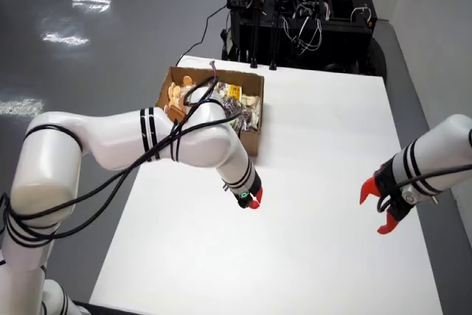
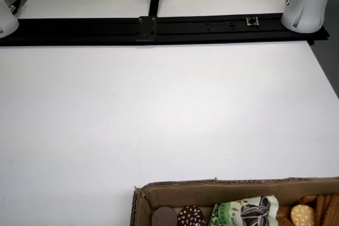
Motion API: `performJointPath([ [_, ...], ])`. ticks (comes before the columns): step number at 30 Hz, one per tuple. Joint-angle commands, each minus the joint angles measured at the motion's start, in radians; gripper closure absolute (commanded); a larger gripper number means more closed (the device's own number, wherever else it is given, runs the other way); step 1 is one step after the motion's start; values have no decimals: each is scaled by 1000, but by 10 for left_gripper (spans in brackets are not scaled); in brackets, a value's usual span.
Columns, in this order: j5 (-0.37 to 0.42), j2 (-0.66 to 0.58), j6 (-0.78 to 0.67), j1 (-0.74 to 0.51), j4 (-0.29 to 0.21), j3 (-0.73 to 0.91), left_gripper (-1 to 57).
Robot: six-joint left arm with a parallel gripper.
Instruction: Grasp a snack and put it in the bin.
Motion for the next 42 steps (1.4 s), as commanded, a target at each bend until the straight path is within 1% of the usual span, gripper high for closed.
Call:
performJointPath([
  [1, -12, 1, -1, 12, 2, 0, 564],
  [13, -27, 1, -1, 31, 3, 0, 564],
  [42, -30, 1, -3, 4, 3, 0, 564],
])
